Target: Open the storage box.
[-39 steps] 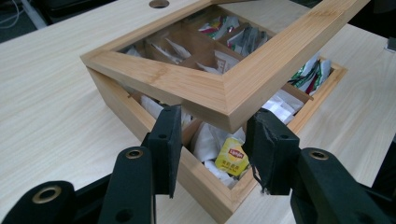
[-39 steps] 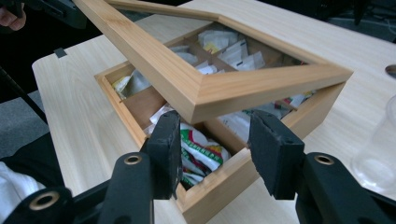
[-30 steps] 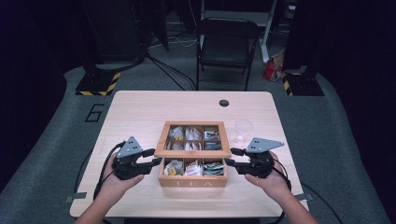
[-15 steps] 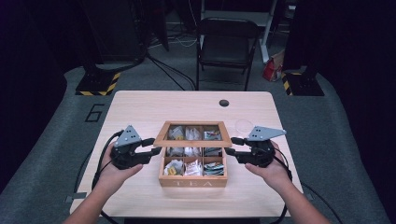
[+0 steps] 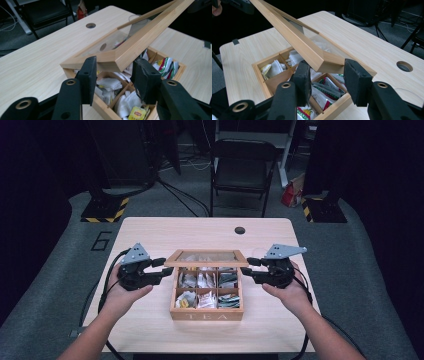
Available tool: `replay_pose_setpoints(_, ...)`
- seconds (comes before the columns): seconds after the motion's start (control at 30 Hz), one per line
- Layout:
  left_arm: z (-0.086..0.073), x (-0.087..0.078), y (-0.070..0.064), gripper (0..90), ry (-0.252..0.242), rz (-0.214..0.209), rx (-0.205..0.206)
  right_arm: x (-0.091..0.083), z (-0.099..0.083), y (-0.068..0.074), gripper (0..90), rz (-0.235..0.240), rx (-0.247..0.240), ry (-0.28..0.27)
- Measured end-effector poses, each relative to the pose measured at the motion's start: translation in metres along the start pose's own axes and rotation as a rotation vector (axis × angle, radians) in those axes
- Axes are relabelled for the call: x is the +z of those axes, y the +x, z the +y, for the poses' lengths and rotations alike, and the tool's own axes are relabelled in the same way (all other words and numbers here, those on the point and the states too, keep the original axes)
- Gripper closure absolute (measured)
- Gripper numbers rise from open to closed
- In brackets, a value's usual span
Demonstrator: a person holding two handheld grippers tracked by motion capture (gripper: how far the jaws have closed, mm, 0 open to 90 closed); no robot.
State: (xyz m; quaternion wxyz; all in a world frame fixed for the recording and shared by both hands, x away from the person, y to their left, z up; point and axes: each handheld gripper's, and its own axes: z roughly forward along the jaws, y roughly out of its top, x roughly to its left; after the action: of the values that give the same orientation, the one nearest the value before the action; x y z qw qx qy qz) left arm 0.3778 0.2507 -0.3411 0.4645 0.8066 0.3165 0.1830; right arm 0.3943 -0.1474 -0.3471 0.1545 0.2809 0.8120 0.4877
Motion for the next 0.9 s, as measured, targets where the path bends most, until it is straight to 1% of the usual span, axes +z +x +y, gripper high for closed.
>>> replay_pose_setpoints(0.1,0.0,0.004,0.002,51.9,-0.004,0.009,0.002,0.0,0.003,-0.003,57.1,0.001,0.022,-0.01)
replay_pose_setpoints(0.2,-0.002,0.01,0.007,51.7,0.004,0.02,-0.006,0.0,0.006,-0.005,57.2,0.003,0.029,-0.013)
replay_pose_setpoints(0.33,-0.004,0.019,0.013,51.8,0.009,0.036,-0.024,0.001,0.009,-0.007,57.4,0.004,0.027,-0.015)
replay_pose_setpoints(0.4,-0.004,0.022,0.017,51.9,0.022,0.041,-0.03,0.001,0.01,-0.008,57.5,0.001,0.033,-0.012)
replay_pose_setpoints(0.47,-0.004,0.027,0.02,51.8,0.022,0.052,-0.038,0.001,0.012,-0.009,57.6,0.001,0.029,-0.014)
replay_pose_setpoints(0.5,-0.004,0.029,0.022,51.9,0.021,0.055,-0.039,0.001,0.012,-0.009,57.6,0.001,0.037,-0.012)
replay_pose_setpoints(0.53,-0.004,0.031,0.023,51.9,0.02,0.056,-0.049,0.001,0.013,-0.009,57.6,0.003,0.032,-0.012)
replay_pose_setpoints(0.6,-0.004,0.034,0.024,52.1,0.02,0.063,-0.053,0.001,0.014,-0.01,57.6,0.0,0.028,-0.014)
replay_pose_setpoints(0.67,-0.003,0.035,0.026,52.8,0.015,0.054,-0.055,0.001,0.014,-0.01,57.6,0.002,0.029,-0.014)
replay_pose_setpoints(0.73,-0.002,0.035,0.026,56.0,0.0,0.058,-0.055,0.001,0.015,-0.011,57.6,0.002,0.026,-0.014)
replay_pose_setpoints(0.8,-0.002,0.036,0.026,57.2,-0.001,0.052,-0.055,0.001,0.015,-0.011,57.7,0.002,0.03,-0.015)
replay_pose_setpoints(0.9,0.0,0.037,0.027,57.9,-0.002,0.057,-0.048,0.001,0.015,-0.011,57.7,-0.001,0.03,-0.021)
